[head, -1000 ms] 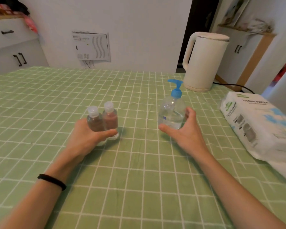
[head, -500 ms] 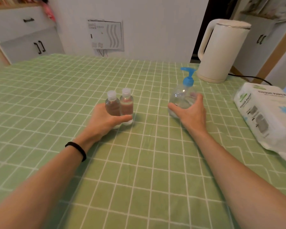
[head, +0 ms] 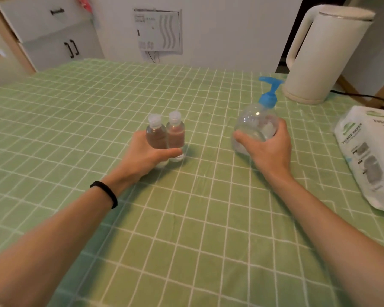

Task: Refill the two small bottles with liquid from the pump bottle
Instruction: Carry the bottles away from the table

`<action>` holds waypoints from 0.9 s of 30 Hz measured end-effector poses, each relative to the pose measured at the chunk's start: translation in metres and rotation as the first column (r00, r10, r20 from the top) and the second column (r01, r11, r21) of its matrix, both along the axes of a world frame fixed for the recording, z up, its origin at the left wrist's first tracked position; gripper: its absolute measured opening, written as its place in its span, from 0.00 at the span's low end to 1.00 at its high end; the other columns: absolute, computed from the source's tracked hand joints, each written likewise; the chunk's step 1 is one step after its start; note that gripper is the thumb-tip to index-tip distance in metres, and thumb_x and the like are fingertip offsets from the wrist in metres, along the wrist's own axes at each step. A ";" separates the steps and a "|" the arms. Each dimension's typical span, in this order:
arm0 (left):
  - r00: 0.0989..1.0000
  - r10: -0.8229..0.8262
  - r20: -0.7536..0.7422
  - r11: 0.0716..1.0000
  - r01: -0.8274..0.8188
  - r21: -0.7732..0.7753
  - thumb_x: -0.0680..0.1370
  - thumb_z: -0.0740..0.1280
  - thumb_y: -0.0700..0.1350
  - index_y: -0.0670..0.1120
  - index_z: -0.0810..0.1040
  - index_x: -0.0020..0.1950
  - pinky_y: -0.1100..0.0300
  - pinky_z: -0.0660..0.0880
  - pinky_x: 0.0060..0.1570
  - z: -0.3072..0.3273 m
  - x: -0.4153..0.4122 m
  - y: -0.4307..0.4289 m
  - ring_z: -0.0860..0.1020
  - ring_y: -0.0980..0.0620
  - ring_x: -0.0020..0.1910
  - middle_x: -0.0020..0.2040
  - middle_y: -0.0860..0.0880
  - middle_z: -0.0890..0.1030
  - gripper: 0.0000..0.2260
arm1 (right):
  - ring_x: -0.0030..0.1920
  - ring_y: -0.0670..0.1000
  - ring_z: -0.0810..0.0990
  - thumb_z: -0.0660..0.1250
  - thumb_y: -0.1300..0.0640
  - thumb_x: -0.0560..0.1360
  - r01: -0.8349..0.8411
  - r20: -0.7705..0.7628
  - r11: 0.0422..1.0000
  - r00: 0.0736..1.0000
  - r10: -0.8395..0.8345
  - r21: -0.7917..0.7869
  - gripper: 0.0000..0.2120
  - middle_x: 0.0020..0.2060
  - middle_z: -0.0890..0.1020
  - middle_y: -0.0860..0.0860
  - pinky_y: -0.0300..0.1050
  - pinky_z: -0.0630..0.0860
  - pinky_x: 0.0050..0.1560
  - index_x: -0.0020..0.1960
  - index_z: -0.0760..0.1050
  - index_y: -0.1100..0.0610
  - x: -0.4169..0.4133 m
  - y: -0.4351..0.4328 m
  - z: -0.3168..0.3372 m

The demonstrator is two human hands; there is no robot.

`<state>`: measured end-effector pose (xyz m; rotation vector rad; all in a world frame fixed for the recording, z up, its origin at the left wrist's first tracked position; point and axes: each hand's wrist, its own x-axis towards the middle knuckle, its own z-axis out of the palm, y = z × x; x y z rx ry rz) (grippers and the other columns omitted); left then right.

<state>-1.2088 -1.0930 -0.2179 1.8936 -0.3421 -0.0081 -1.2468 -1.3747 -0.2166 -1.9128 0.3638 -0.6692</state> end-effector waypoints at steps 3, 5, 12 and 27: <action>0.999 -0.044 -0.014 0.998 0.043 -0.044 0.70 0.83 0.39 0.42 0.86 0.57 0.52 0.84 0.56 0.012 -0.028 0.004 0.89 0.47 0.52 0.51 0.45 0.89 0.16 | 0.57 0.44 0.82 0.82 0.44 0.62 -0.130 0.052 0.992 0.990 0.129 0.010 0.33 0.58 0.82 0.43 0.49 0.80 0.60 0.64 0.76 0.47 -0.029 0.005 0.018; 0.994 -0.101 -0.032 0.990 0.098 -0.099 0.69 0.83 0.42 0.43 0.86 0.59 0.46 0.83 0.61 0.023 -0.055 0.011 0.88 0.43 0.56 0.55 0.43 0.89 0.19 | 0.58 0.46 0.83 0.81 0.45 0.64 -0.278 0.065 0.959 0.959 0.275 0.046 0.32 0.59 0.83 0.46 0.54 0.80 0.62 0.65 0.75 0.51 -0.057 0.011 0.028; 0.993 -0.108 -0.043 0.961 0.094 -0.261 0.67 0.81 0.41 0.47 0.83 0.63 0.40 0.82 0.61 0.052 -0.164 0.047 0.87 0.40 0.58 0.57 0.42 0.88 0.24 | 0.60 0.55 0.85 0.81 0.45 0.63 -0.607 0.061 0.759 0.789 0.612 0.237 0.43 0.61 0.84 0.53 0.63 0.80 0.62 0.71 0.67 0.55 -0.139 0.049 0.042; 0.924 0.343 -0.167 0.827 -0.382 -0.412 0.64 0.86 0.49 0.53 0.87 0.59 0.43 0.84 0.56 0.013 -0.371 0.158 0.88 0.40 0.57 0.56 0.44 0.89 0.25 | 0.57 0.59 0.85 0.74 0.47 0.70 -0.835 0.195 0.232 0.370 0.909 0.500 0.32 0.57 0.85 0.53 0.57 0.84 0.52 0.73 0.72 0.51 -0.223 0.195 0.038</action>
